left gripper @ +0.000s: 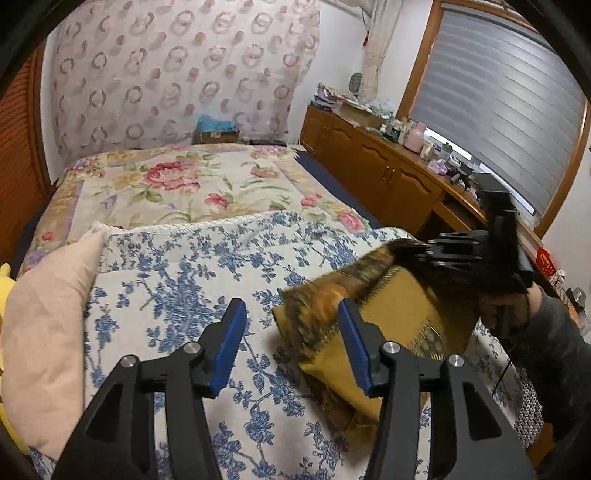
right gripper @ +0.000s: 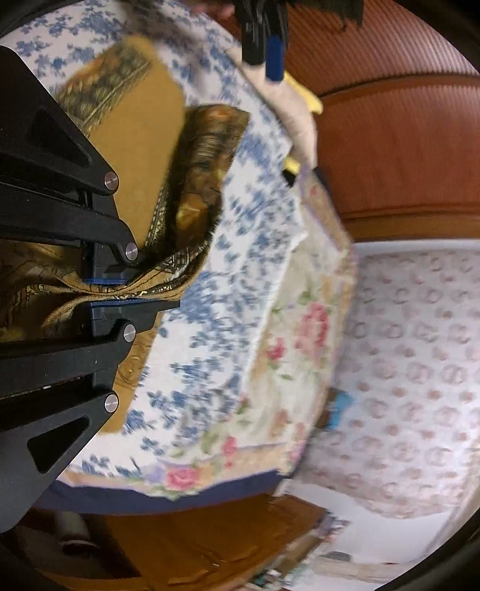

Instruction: Fold small clothes

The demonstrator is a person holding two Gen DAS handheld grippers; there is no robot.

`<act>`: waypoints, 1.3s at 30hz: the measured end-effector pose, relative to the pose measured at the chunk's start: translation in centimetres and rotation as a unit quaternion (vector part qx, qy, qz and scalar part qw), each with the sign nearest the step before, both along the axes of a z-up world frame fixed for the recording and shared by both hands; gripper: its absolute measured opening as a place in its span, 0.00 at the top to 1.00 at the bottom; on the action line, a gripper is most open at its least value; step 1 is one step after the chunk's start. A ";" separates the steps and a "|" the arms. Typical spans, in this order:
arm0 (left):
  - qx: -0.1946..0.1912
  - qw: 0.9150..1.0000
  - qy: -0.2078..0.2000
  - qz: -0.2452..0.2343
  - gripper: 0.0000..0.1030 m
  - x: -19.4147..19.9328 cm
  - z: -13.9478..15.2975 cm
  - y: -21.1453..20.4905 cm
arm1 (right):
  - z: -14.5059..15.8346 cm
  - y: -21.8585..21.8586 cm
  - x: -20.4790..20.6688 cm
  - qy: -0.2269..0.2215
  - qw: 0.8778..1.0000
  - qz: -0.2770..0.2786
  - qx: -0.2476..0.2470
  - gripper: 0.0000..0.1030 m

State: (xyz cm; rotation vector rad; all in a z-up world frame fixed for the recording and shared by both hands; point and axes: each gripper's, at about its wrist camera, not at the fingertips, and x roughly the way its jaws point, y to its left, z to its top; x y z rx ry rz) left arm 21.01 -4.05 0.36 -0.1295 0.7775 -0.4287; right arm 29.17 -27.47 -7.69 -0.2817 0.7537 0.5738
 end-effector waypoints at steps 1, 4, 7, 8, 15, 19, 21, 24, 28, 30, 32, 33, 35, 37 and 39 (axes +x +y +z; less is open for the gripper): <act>0.002 1.000 0.004 -0.004 0.51 0.2 -0.3 -0.2 | -0.9 -0.1 0.8 0.015 1.000 -0.009 -0.003 0.97; 0.008 1.000 0.018 -0.017 0.51 0.7 -1.2 -1.3 | -1.5 -0.2 1.5 0.031 0.999 -0.018 -0.007 0.91; 0.015 0.999 0.030 -0.028 0.51 1.4 -2.1 -2.2 | -0.9 -0.7 1.5 0.023 0.999 -0.046 -0.013 0.68; 0.017 0.999 0.035 -0.033 0.51 1.7 -2.5 -2.5 | -0.5 -1.0 1.5 0.022 0.998 -0.053 -0.010 0.62; 0.027 0.997 0.056 -0.039 0.51 3.6 -4.4 -2.9 | 3.8 -4.7 -0.7 -0.014 0.996 -0.084 0.013 0.45; 0.031 0.997 0.065 -0.035 0.51 5.2 -5.4 -2.7 | 4.2 -6.8 -2.2 -0.021 0.994 -0.107 -0.005 0.45; 0.037 0.997 0.068 -0.032 0.51 6.0 -5.7 -2.8 | 3.7 -7.6 -2.7 -0.015 0.993 -0.114 -0.006 0.45; 0.039 0.997 0.065 -0.025 0.51 6.9 -5.8 -2.8 | 3.3 -8.4 -3.2 -0.015 0.991 -0.131 -0.016 0.45; 0.043 0.997 0.058 -0.015 0.51 7.4 -5.4 -2.8 | 4.2 -9.6 -3.2 -0.055 0.982 -0.174 -0.040 0.45; 0.039 0.998 0.053 -0.011 0.51 7.4 -4.9 -2.6 | 4.4 -10.3 -2.6 -0.065 0.978 -0.193 -0.049 0.45; 0.035 0.998 0.046 -0.008 0.51 7.1 -4.3 -2.4 | 4.8 -11.0 -2.2 -0.067 0.976 -0.203 -0.045 0.45; 0.032 0.999 0.043 -0.008 0.51 6.9 -4.0 -2.1 | 5.1 -11.2 -2.3 -0.063 0.978 -0.196 -0.029 0.45; 0.028 0.999 0.036 -0.006 0.51 6.2 -3.3 -1.9 | 5.3 -11.2 -2.6 -0.061 0.980 -0.188 -0.016 0.45; 0.025 0.999 0.030 -0.007 0.51 5.5 -2.8 -1.6 | 5.4 -10.9 -3.2 -0.061 0.982 -0.180 -0.003 0.45; 0.020 0.999 0.027 -0.012 0.51 4.6 -2.3 -1.5 | 5.2 -10.5 -3.7 -0.047 0.985 -0.165 0.016 0.45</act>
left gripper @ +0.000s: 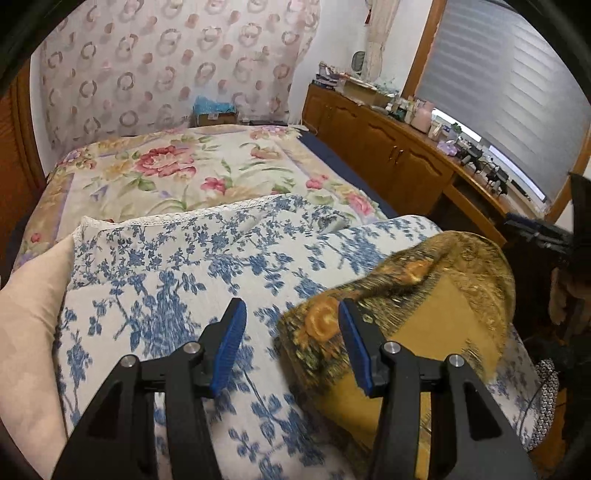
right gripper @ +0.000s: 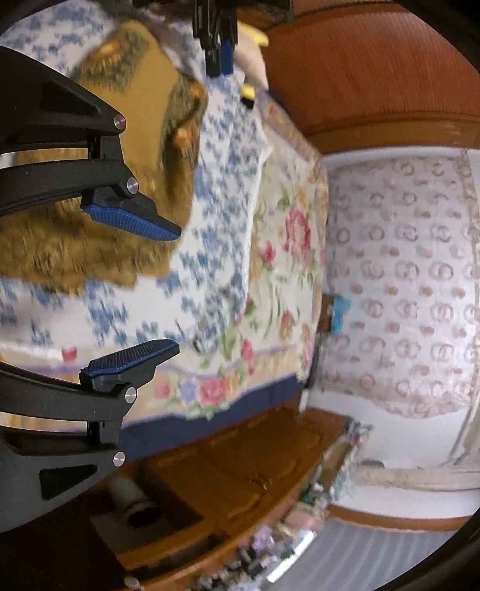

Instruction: Fold small clothes

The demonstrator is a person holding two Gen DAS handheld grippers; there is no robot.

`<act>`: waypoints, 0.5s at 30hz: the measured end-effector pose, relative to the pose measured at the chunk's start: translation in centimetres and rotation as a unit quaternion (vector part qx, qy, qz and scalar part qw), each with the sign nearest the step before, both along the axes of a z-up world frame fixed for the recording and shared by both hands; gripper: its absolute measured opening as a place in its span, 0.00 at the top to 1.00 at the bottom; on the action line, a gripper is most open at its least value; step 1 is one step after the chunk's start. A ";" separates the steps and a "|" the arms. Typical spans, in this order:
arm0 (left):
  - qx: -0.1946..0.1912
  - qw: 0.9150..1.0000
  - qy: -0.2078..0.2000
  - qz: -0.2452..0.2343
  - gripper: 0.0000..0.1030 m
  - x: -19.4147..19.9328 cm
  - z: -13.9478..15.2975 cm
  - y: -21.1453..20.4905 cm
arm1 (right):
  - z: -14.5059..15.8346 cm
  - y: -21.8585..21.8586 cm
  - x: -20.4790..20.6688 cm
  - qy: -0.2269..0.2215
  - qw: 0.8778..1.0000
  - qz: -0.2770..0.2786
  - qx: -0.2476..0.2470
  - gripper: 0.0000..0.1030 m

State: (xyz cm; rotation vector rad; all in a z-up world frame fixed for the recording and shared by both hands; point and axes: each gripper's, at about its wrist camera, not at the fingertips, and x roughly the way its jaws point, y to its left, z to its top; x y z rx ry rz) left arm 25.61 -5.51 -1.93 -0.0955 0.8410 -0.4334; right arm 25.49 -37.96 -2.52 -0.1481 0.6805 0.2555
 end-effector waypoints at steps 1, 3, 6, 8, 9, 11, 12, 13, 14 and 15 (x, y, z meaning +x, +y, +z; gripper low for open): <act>-0.004 1.000 -0.001 -0.005 0.51 -0.6 0.2 0.0 | -0.5 0.2 -0.3 0.009 1.000 0.005 0.008 0.44; -0.007 1.000 0.001 -0.009 0.51 -1.7 0.4 -0.3 | -1.3 0.7 -0.6 0.022 1.000 0.009 0.011 0.41; -0.013 1.000 0.002 -0.024 0.51 -3.7 0.4 -1.0 | -3.3 1.5 -0.7 0.044 0.999 0.013 0.003 0.41; -0.013 1.000 0.007 -0.027 0.51 -4.9 0.2 -1.4 | -4.4 1.5 -0.7 0.055 0.998 0.006 0.005 0.41; -0.016 0.999 0.013 -0.030 0.51 -5.5 -0.1 -1.7 | -4.9 1.3 -0.7 0.061 0.998 0.001 0.011 0.41; -0.010 0.999 0.019 -0.033 0.51 -6.1 -0.7 -2.0 | -5.5 0.9 -0.8 0.069 0.997 -0.006 0.017 0.41; -0.002 0.999 0.022 -0.032 0.51 -6.4 -1.1 -2.3 | -5.8 0.7 -0.7 0.073 0.997 -0.008 0.019 0.41; 0.006 0.999 0.027 -0.031 0.51 -6.5 -1.6 -2.4 | -6.2 0.5 -0.7 0.079 0.996 -0.012 0.024 0.41; 0.010 0.999 0.035 -0.030 0.51 -6.5 -2.2 -2.4 | -6.5 0.3 -0.6 0.084 0.996 -0.014 0.028 0.40; 0.014 0.999 0.044 -0.028 0.51 -6.4 -2.9 -2.4 | -6.8 0.1 -0.6 0.087 0.996 -0.016 0.031 0.38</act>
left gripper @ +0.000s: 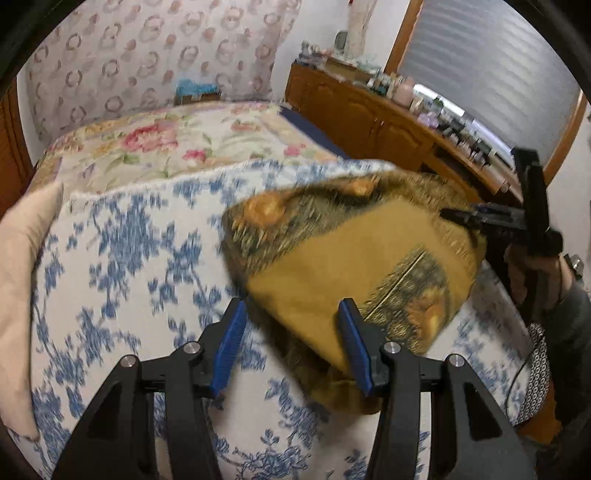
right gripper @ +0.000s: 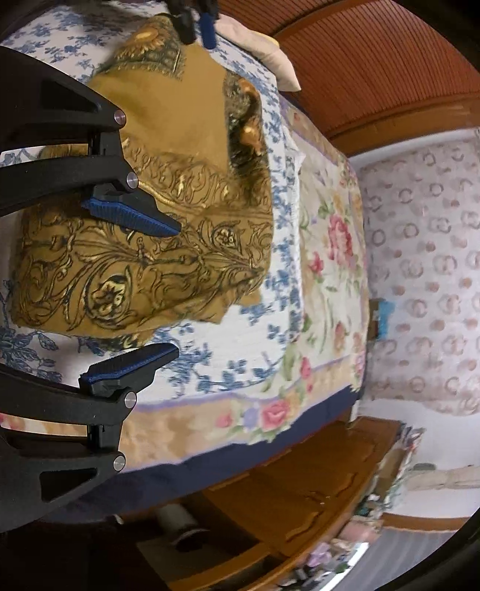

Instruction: Fold small clothes

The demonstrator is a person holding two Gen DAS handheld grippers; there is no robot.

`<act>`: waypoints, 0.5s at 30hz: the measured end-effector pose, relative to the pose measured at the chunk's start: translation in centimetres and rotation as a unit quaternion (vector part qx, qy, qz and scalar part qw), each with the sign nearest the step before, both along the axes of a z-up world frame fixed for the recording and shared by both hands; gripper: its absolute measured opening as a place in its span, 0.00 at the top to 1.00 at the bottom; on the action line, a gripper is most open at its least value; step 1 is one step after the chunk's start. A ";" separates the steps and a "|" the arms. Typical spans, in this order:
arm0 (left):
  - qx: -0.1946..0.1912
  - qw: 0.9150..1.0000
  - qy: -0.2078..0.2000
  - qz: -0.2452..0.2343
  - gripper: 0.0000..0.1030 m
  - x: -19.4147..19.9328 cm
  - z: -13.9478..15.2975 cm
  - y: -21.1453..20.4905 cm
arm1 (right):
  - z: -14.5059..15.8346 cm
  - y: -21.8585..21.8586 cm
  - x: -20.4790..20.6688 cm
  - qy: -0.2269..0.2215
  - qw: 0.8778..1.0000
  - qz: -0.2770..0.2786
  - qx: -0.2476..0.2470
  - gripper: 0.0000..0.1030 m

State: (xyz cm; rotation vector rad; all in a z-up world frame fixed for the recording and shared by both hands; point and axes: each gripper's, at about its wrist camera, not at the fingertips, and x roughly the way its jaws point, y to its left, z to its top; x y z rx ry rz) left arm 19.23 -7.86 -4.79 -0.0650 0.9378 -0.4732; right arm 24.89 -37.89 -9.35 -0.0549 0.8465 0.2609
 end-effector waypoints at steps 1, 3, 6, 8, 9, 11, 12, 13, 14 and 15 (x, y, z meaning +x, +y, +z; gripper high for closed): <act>0.004 1.000 0.006 0.001 0.51 0.0 -0.5 0.0 | -0.4 -0.3 0.1 0.005 1.000 -0.004 0.009 0.37; 0.008 1.000 0.017 0.006 0.50 0.1 -1.4 0.2 | -0.8 -0.6 0.2 0.012 1.000 -0.006 0.020 0.34; 0.000 1.000 0.019 0.007 0.50 0.1 -1.8 0.5 | -1.3 -0.8 0.2 0.017 0.999 -0.009 0.028 0.32; 0.002 1.000 0.019 0.006 0.50 0.2 -1.8 0.4 | -1.6 -0.9 0.4 0.025 0.999 -0.008 0.039 0.32; 0.004 1.000 0.019 0.006 0.50 0.3 -1.8 0.3 | -1.7 -0.9 0.4 0.027 0.999 -0.007 0.042 0.32; 0.006 1.000 0.021 0.008 0.50 0.9 -1.8 0.3 | -1.9 -1.0 0.5 0.032 0.998 -0.003 0.052 0.32; 0.005 1.000 0.022 0.011 0.50 1.3 -1.7 0.4 | -1.9 -1.1 0.5 0.034 0.998 0.000 0.057 0.32; 0.003 1.000 0.023 0.013 0.50 1.9 -1.7 0.5 | -2.0 -1.1 0.5 0.037 0.997 0.004 0.062 0.32; -0.002 1.000 0.026 0.018 0.50 2.6 -1.7 0.6 | -2.1 -1.1 0.6 0.040 0.997 0.007 0.068 0.32; -0.007 0.999 0.028 0.020 0.50 3.2 -1.8 0.8 | -2.2 -1.1 0.6 0.042 0.996 0.010 0.073 0.32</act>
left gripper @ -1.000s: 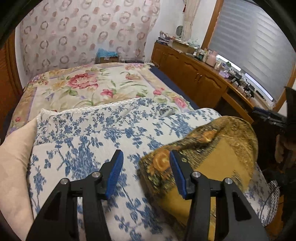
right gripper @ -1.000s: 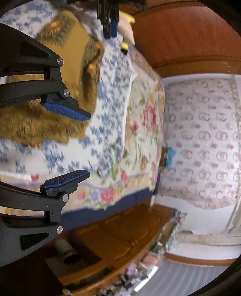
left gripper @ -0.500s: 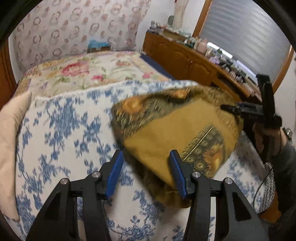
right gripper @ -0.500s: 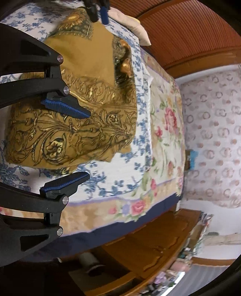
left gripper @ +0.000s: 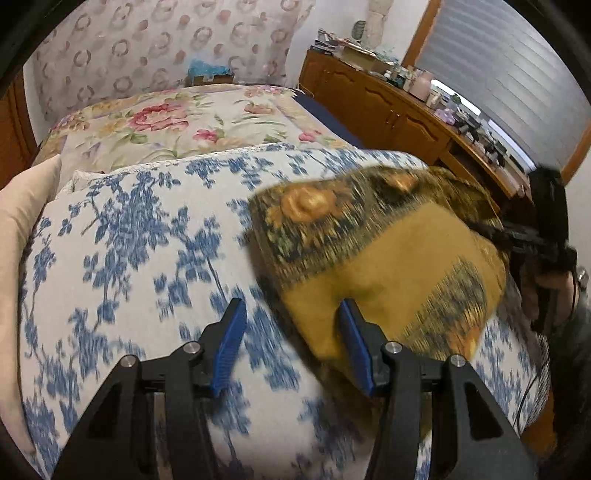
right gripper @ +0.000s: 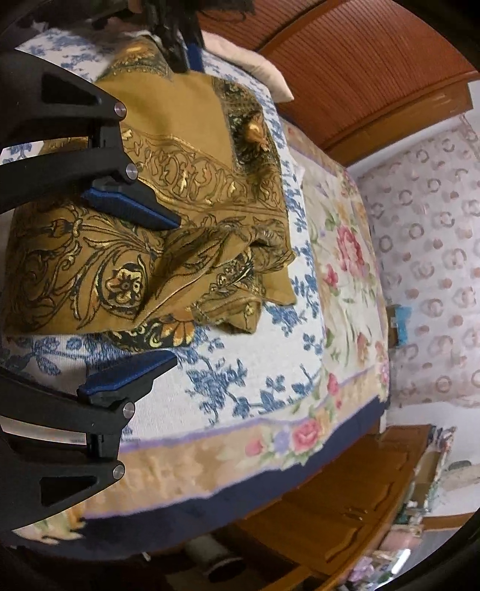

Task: Fold small clothes
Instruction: 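Grasp the folded bundle with both tools and lift it off the quilt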

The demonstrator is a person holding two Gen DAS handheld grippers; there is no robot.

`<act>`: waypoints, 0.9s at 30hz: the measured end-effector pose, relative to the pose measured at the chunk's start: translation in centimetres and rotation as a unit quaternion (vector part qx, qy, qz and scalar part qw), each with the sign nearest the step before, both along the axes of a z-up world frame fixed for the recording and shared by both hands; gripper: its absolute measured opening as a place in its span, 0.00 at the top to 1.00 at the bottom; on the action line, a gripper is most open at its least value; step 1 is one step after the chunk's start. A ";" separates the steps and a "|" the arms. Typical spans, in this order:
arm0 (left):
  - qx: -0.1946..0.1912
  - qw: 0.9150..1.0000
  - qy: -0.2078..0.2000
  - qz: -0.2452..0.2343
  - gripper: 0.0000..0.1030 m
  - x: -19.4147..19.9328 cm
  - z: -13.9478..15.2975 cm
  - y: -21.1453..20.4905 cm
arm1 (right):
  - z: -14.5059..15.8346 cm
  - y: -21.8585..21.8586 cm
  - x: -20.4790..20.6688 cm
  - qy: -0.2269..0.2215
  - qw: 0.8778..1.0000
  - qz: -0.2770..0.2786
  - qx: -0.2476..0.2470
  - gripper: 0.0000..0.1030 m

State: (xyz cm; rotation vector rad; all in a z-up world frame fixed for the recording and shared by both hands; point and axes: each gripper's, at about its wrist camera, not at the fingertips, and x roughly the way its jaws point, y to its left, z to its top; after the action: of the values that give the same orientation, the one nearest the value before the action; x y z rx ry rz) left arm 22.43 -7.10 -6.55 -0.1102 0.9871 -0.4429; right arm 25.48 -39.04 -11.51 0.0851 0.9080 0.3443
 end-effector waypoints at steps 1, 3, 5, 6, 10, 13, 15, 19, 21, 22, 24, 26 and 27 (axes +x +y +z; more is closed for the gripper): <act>-0.005 1.000 0.002 0.001 0.50 0.6 0.0 0.0 | 0.0 0.0 0.0 -0.002 1.000 0.002 0.002 0.33; -0.014 1.000 0.006 0.004 0.50 1.8 -0.1 0.2 | 0.0 0.1 -0.1 -0.002 1.000 0.011 0.008 0.39; -0.027 1.000 0.011 0.006 0.50 2.8 -0.1 0.2 | 0.0 0.4 -0.1 -0.001 1.000 0.019 0.011 0.46; -0.034 0.999 0.013 0.009 0.50 3.3 -0.2 0.2 | 0.1 0.5 -0.1 0.001 1.000 0.026 0.017 0.52; -0.038 0.999 0.011 0.005 0.51 4.0 -0.2 -0.3 | 0.1 1.0 -0.2 0.001 0.999 0.038 0.030 0.61; -0.045 0.999 0.008 -0.004 0.60 4.4 -0.3 -0.8 | 0.2 1.0 -0.5 -0.008 0.998 0.044 0.039 0.73; -0.053 0.999 0.012 -0.005 0.75 4.7 -0.3 -0.6 | 0.5 1.0 -0.8 -0.017 0.998 0.045 0.047 0.83; -0.086 0.996 0.028 -0.016 0.93 4.5 0.3 -0.3 | 1.6 0.8 -1.7 -0.046 0.997 0.040 0.057 0.87; -0.086 0.996 0.010 -0.021 0.95 3.7 1.4 -0.4 | 2.6 1.0 -2.3 -0.063 0.995 0.043 0.060 0.88; -0.087 0.996 0.000 -0.023 0.95 3.3 2.1 -0.5 | 3.3 1.1 -2.7 -0.073 0.994 0.044 0.061 0.88; -0.091 0.995 -0.022 -0.022 0.96 2.3 3.6 -0.4 | 4.5 1.4 -3.2 -0.090 0.993 0.048 0.059 0.89; -0.096 0.994 -0.047 -0.020 0.96 1.3 5.2 -0.1 | 5.6 1.7 -3.5 -0.103 0.992 0.051 0.055 0.89; -0.096 0.994 -0.057 -0.019 0.96 1.1 5.8 0.1 | 6.2 1.9 -3.6 -0.111 0.991 0.053 0.055 0.89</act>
State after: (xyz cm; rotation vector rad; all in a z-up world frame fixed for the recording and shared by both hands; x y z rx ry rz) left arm 23.51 -7.02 -0.73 -0.2378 0.8347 -0.5725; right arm 21.83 -37.16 -5.27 0.0974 0.6746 0.4924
